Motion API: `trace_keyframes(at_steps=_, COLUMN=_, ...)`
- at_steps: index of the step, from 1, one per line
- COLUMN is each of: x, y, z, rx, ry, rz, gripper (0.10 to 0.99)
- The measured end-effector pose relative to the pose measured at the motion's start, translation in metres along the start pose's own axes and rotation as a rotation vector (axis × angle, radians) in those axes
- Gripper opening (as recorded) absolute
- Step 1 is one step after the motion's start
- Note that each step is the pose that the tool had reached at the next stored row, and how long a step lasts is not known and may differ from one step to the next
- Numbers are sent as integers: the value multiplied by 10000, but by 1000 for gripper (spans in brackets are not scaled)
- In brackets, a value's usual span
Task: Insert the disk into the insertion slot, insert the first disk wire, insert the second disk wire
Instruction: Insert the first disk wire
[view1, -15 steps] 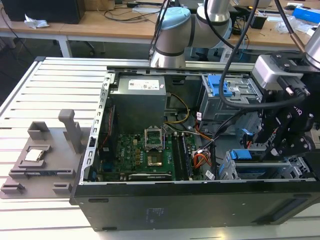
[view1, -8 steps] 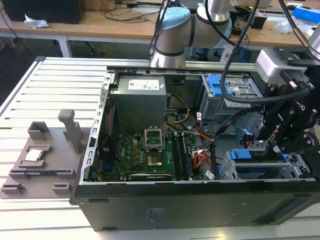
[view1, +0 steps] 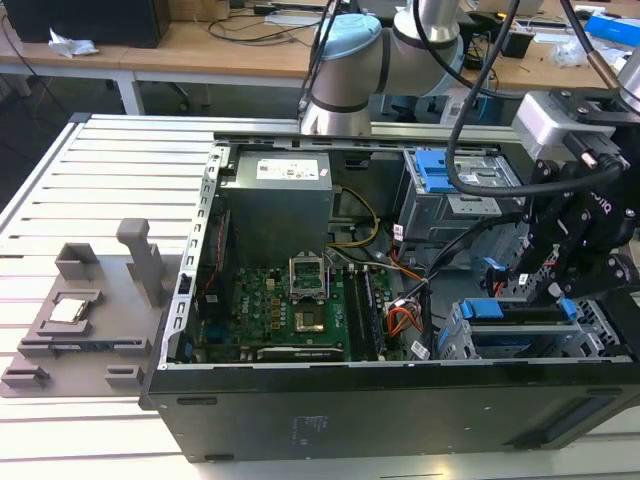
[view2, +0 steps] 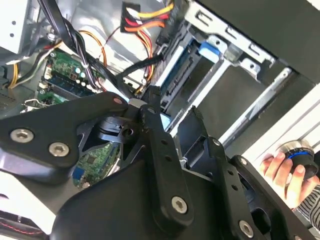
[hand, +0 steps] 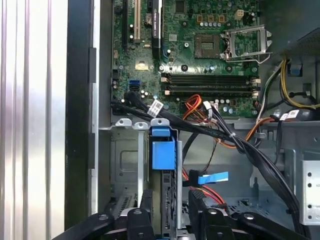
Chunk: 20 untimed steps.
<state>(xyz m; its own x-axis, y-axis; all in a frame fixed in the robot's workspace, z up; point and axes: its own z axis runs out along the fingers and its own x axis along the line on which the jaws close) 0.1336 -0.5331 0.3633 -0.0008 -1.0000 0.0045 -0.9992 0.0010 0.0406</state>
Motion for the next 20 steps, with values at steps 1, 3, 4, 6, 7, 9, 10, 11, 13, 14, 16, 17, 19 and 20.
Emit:
trace_keyframes(at_steps=1, x=-28, y=-20, z=0, rx=0, ry=-1, rz=-9, gripper=420)
trace_keyframes(at_steps=3, x=-73, y=-52, z=-2, rx=0, ry=1, rz=-26, gripper=420)
trace_keyframes(at_steps=4, x=-95, y=-70, z=-3, rx=1, ry=1, rz=-37, gripper=420)
trace_keyframes(at_steps=6, x=-125, y=-104, z=-5, rx=0, ry=2, rz=-58, gripper=420)
trace_keyframes(at_steps=7, x=-135, y=-122, z=-5, rx=0, ry=2, rz=-68, gripper=420)
trace_keyframes(at_steps=9, x=-153, y=-160, z=-7, rx=1, ry=3, rz=-90, gripper=420)
trace_keyframes(at_steps=10, x=-160, y=-176, z=-8, rx=0, ry=5, rz=-99, gripper=420)
trace_keyframes(at_steps=11, x=-173, y=-208, z=-9, rx=1, ry=6, rz=-118, gripper=420)
trace_keyframes(at_steps=13, x=-194, y=-268, z=-12, rx=1, ry=7, rz=-189, gripper=420)
trace_keyframes(at_steps=14, x=-199, y=-280, z=-12, rx=1, ry=8, rz=-222, gripper=420)
trace_keyframes(at_steps=16, x=-213, y=-319, z=-12, rx=1, ry=15, rz=-313, gripper=420)
trace_keyframes(at_steps=17, x=-217, y=-331, z=-12, rx=2, ry=18, rz=-338, gripper=420)
trace_keyframes(at_steps=19, x=-227, y=-367, z=-11, rx=2, ry=27, rz=-409, gripper=420)
trace_keyframes(at_steps=20, x=-234, y=-391, z=-8, rx=2, ry=33, rz=-452, gripper=420)
